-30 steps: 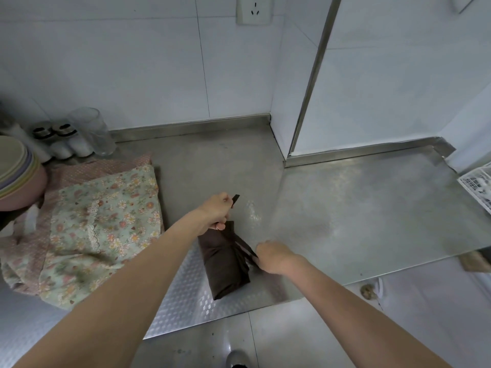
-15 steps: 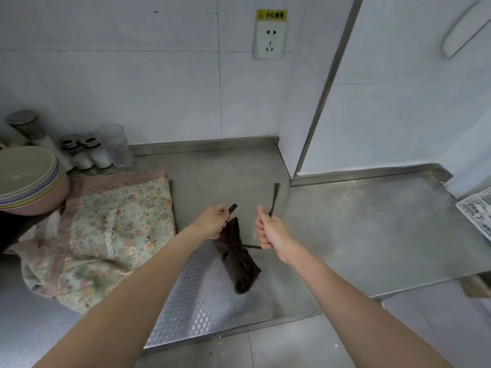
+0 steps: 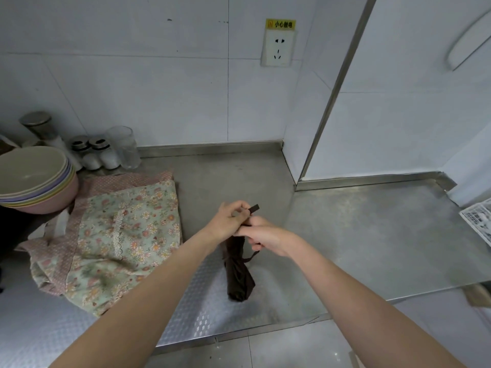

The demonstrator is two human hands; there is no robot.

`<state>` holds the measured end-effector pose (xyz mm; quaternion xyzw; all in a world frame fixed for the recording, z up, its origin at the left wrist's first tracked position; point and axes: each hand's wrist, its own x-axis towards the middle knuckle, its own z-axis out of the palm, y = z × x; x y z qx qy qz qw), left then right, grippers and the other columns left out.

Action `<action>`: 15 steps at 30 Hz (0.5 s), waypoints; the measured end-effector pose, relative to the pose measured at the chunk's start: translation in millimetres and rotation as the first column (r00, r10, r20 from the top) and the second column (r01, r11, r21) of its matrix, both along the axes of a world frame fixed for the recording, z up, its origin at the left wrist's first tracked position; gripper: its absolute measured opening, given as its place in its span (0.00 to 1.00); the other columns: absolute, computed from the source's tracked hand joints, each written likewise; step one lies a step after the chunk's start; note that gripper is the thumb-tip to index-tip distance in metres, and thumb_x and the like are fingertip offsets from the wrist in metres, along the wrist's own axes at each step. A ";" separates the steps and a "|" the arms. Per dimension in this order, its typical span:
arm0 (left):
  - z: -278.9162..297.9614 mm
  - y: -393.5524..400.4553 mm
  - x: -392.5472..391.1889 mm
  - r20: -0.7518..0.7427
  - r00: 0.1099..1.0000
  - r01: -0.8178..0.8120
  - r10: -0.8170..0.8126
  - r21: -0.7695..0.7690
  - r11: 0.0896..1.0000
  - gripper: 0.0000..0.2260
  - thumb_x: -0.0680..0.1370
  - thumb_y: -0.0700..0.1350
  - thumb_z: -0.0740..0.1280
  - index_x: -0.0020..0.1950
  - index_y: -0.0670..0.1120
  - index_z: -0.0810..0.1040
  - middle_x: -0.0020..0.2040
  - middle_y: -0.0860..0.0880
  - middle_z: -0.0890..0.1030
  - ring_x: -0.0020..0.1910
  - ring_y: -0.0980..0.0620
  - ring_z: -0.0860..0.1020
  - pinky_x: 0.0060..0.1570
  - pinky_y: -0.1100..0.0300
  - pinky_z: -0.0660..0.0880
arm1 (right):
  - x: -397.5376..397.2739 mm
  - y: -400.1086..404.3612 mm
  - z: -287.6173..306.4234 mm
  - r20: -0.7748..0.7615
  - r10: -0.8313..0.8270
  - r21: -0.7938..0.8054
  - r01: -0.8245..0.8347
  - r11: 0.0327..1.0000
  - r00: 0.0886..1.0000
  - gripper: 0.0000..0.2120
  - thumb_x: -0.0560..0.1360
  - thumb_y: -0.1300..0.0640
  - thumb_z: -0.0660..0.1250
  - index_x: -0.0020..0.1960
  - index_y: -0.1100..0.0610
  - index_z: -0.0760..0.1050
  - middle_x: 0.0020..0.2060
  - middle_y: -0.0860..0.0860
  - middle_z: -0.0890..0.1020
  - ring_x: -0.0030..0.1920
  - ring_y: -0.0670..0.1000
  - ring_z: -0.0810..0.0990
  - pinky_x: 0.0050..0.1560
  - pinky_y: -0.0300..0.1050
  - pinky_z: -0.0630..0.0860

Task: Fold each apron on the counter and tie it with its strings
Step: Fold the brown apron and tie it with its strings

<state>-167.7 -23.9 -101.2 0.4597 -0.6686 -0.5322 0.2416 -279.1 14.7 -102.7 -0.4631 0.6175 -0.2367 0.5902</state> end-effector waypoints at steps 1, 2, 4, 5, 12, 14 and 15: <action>1.1 0.1 -1.2 -0.029 1.000 -0.006 0.007 0.043 0.999 0.08 0.81 0.39 0.59 0.43 0.45 0.74 0.34 0.51 0.72 0.25 0.60 0.70 0.25 0.72 0.65 | 1.1 -0.6 4.3 -0.007 -0.021 -0.034 0.021 0.999 1.000 0.04 0.77 0.60 0.60 0.50 0.55 0.72 0.32 0.47 0.70 0.26 0.43 0.60 0.25 0.36 0.56; 0.5 0.5 -1.4 -0.062 0.998 -0.003 0.010 0.102 0.995 0.09 0.80 0.40 0.59 0.42 0.46 0.74 0.34 0.50 0.73 0.25 0.58 0.70 0.25 0.70 0.66 | 2.8 -1.6 4.2 -0.013 -0.044 -0.050 0.044 0.998 0.999 0.04 0.79 0.60 0.58 0.49 0.56 0.72 0.32 0.48 0.71 0.25 0.43 0.60 0.24 0.36 0.56; 1.6 2.6 -1.5 -0.136 0.991 0.014 0.016 0.218 0.976 0.09 0.81 0.42 0.59 0.41 0.46 0.74 0.33 0.48 0.73 0.26 0.55 0.70 0.26 0.68 0.66 | 5.2 -2.2 2.2 0.023 -0.138 -0.047 0.139 0.989 0.990 0.06 0.80 0.60 0.55 0.48 0.57 0.71 0.30 0.51 0.72 0.22 0.42 0.61 0.21 0.35 0.56; 2.3 3.8 -1.1 -0.165 0.986 0.017 0.029 0.265 0.964 0.10 0.81 0.43 0.59 0.41 0.46 0.74 0.32 0.47 0.73 0.26 0.55 0.70 0.27 0.67 0.66 | 6.1 -2.2 0.7 0.081 -0.208 -0.037 0.211 0.977 0.975 0.07 0.81 0.61 0.55 0.47 0.57 0.71 0.29 0.52 0.71 0.20 0.42 0.61 0.20 0.34 0.57; -5.4 9.7 2.5 -0.226 0.959 -0.029 0.172 0.524 0.851 0.21 0.81 0.57 0.53 0.43 0.43 0.75 0.29 0.50 0.73 0.27 0.53 0.67 0.25 0.65 0.64 | -4.7 -1.6 12.6 0.397 -0.343 0.165 0.301 0.939 0.851 0.09 0.78 0.64 0.60 0.39 0.61 0.72 0.26 0.51 0.67 0.19 0.43 0.62 0.19 0.35 0.61; -6.8 9.9 4.7 -0.224 0.960 -0.027 0.170 0.529 0.849 0.23 0.81 0.57 0.51 0.38 0.42 0.73 0.30 0.49 0.72 0.25 0.54 0.67 0.24 0.65 0.61 | -13.3 -1.7 20.3 0.388 -0.188 0.137 0.145 0.980 0.902 0.08 0.78 0.63 0.61 0.41 0.62 0.74 0.27 0.51 0.70 0.22 0.44 0.65 0.24 0.35 0.67; -6.9 10.2 5.7 -0.209 0.967 -0.018 0.148 0.522 0.853 0.24 0.81 0.57 0.50 0.38 0.42 0.72 0.30 0.48 0.72 0.26 0.54 0.67 0.24 0.64 0.61 | -17.9 -2.2 24.5 0.335 -0.078 0.109 0.044 0.993 0.939 0.07 0.78 0.64 0.61 0.42 0.62 0.75 0.27 0.51 0.71 0.24 0.43 0.67 0.27 0.35 0.70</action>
